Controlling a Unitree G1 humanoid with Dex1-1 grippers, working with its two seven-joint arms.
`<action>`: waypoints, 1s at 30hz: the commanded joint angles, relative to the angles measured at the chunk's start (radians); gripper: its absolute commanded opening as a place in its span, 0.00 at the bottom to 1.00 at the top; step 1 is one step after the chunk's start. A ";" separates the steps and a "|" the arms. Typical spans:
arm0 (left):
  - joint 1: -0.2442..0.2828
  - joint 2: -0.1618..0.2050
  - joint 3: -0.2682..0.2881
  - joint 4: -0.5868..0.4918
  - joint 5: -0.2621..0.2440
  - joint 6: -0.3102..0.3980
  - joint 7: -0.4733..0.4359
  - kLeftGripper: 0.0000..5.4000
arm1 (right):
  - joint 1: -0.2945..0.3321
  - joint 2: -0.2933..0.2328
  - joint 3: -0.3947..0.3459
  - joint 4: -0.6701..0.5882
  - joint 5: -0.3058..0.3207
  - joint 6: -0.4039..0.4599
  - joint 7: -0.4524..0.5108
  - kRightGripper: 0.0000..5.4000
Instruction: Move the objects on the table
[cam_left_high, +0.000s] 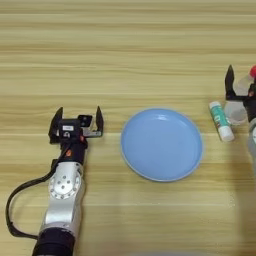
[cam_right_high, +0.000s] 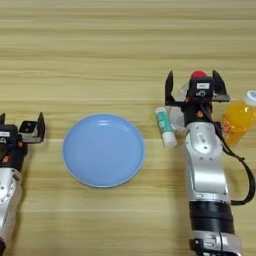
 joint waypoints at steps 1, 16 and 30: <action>-0.007 0.004 0.003 0.011 0.001 0.004 -0.003 1.00 | -0.036 -0.003 -0.014 0.038 0.033 0.002 0.015 1.00; -0.001 0.003 0.004 0.003 0.004 0.005 -0.004 1.00 | -0.108 -0.020 -0.048 0.229 0.060 -0.040 0.022 1.00; 0.000 0.004 0.006 0.004 0.003 0.004 -0.006 1.00 | -0.129 -0.032 -0.051 0.301 0.074 -0.058 0.026 1.00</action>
